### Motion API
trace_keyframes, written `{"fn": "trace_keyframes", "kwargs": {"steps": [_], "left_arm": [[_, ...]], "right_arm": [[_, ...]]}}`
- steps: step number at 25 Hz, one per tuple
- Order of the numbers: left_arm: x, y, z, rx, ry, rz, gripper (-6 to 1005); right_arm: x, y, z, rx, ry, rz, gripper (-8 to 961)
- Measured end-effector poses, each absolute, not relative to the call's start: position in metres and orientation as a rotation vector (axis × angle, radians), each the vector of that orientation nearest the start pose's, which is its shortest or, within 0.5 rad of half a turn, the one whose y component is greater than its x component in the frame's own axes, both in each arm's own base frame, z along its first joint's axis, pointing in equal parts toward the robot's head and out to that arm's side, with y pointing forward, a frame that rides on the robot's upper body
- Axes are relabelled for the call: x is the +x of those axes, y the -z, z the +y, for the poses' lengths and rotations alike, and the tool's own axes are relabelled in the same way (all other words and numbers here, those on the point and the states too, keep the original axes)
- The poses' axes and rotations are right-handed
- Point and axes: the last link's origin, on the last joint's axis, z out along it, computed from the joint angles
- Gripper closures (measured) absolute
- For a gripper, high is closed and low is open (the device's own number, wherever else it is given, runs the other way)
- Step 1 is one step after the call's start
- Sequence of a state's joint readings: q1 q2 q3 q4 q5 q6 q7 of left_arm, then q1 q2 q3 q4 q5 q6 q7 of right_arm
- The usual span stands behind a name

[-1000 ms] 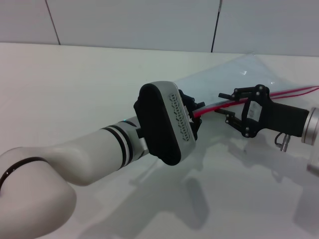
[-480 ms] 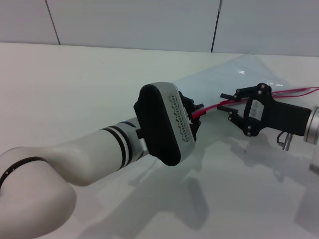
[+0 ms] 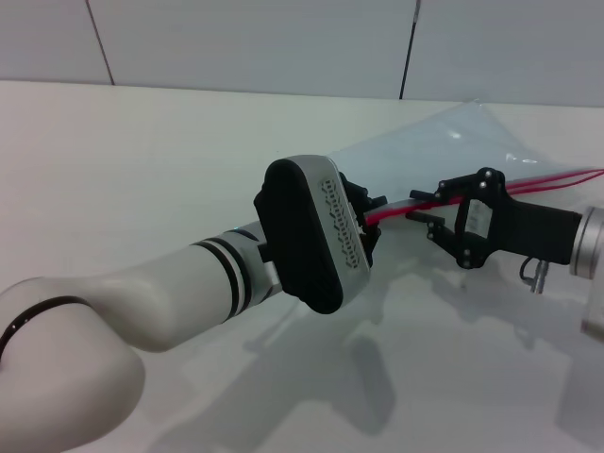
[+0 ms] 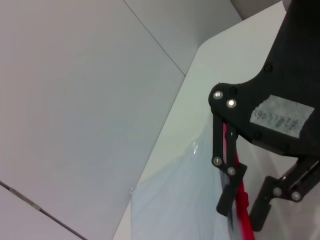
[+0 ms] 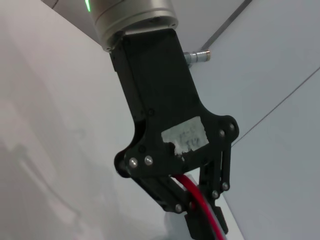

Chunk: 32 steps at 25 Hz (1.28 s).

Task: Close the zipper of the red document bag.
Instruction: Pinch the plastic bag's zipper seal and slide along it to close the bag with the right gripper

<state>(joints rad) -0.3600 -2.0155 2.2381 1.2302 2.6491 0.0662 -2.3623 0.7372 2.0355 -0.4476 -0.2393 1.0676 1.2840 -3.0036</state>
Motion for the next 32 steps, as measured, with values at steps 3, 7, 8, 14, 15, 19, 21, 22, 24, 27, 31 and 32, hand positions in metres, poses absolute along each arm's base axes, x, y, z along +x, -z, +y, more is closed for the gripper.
{"fn": "trace_keyframes", "kwargs": {"steps": [3,7,8,14,15,19,21,22,24,27,31,32], "left_arm": [[-0.1484,0.1117,0.3304,-2.334,0.095,0.304,938],[-0.1483,0.1118,0.3306,-2.334,0.095,0.305,938],[-0.1484,0.1118,0.3306,-2.334,0.094,0.305,938],[-0.1483,0.1119,0.3309,-2.334,0.094,0.306,937],[-0.1483,0.1119,0.331,-2.334,0.094,0.306,937],[-0.1483,0.1119,0.331,-2.334,0.094,0.306,937],[-0.1483,0.1119,0.331,-2.334,0.094,0.307,937],[-0.1483,0.1119,0.331,-2.334,0.094,0.307,937],[-0.1483,0.1119,0.331,-2.334,0.094,0.306,937],[-0.1487,0.1118,0.3306,-2.334,0.093,0.306,936],[-0.1492,0.1119,0.3301,-2.334,0.091,0.309,936],[-0.1491,0.1119,0.33,-2.333,0.091,0.31,936]], "right_arm": [[0.2502,0.0418,0.3716,-2.458,-0.346,-0.664,789],[0.2504,0.0419,0.3717,-2.458,-0.345,-0.663,801],[0.2504,0.0419,0.3717,-2.458,-0.344,-0.663,804],[0.2517,0.0403,0.3721,-2.453,-0.336,-0.665,849],[0.2518,0.0405,0.372,-2.454,-0.336,-0.664,859],[0.2524,0.0406,0.3714,-2.454,-0.335,-0.662,861],[0.2527,0.0406,0.3713,-2.454,-0.335,-0.661,863],[0.2529,0.0407,0.3714,-2.454,-0.333,-0.66,864],[0.2536,0.0409,0.372,-2.454,-0.324,-0.659,866],[0.2551,0.0415,0.3731,-2.457,-0.303,-0.657,870],[0.2566,0.0407,0.3749,-2.449,-0.29,-0.644,873],[0.2569,0.0404,0.375,-2.446,-0.29,-0.64,873]]}}
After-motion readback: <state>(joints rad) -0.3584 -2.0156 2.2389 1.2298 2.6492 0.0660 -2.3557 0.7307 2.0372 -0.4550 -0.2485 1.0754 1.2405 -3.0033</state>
